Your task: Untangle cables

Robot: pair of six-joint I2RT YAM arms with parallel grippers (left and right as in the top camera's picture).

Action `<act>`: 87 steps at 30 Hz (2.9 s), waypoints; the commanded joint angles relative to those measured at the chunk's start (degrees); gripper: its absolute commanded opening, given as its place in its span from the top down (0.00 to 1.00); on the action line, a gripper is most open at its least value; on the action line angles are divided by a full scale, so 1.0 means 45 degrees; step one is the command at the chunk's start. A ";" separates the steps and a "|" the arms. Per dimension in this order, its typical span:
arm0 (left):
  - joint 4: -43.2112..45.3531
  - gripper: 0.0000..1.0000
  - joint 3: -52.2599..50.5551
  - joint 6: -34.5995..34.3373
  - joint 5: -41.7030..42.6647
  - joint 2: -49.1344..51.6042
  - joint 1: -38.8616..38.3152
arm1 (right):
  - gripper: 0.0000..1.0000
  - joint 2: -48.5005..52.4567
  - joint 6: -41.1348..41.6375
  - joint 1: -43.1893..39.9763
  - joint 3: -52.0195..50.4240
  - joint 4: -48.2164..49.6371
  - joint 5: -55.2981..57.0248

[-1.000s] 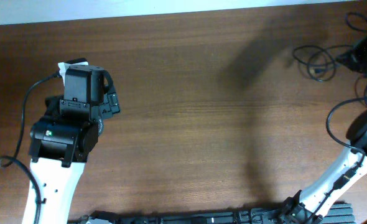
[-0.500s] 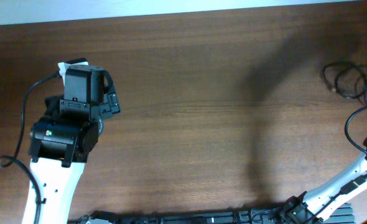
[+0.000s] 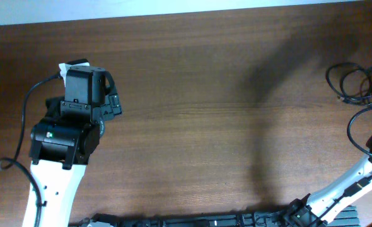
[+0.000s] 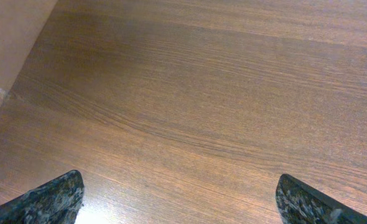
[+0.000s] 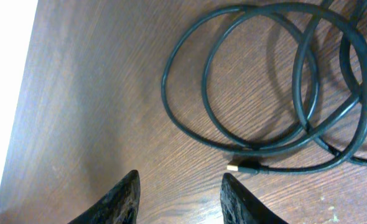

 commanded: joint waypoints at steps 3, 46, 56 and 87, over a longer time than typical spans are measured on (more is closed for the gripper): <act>0.0029 0.01 0.0092 -0.0209 -0.0185 -0.0146 0.0053 | 0.53 -0.2448 -0.0155 0.0306 -0.0083 -0.0253 0.1059; 0.0024 0.01 0.0092 -0.0209 -0.0185 -0.0146 0.0053 | 0.01 -0.8709 -0.0996 1.1720 -0.0087 -0.2565 0.9219; 0.0024 0.01 0.0092 -0.0209 -0.0185 -0.0146 0.0053 | 0.01 -0.8709 -0.0996 1.1720 -0.0087 -0.2565 0.9219; 0.1185 0.01 -0.4070 -0.0214 0.0967 -0.3487 0.0053 | 0.01 -0.8709 -0.0996 1.1720 -0.0087 -0.2565 0.9219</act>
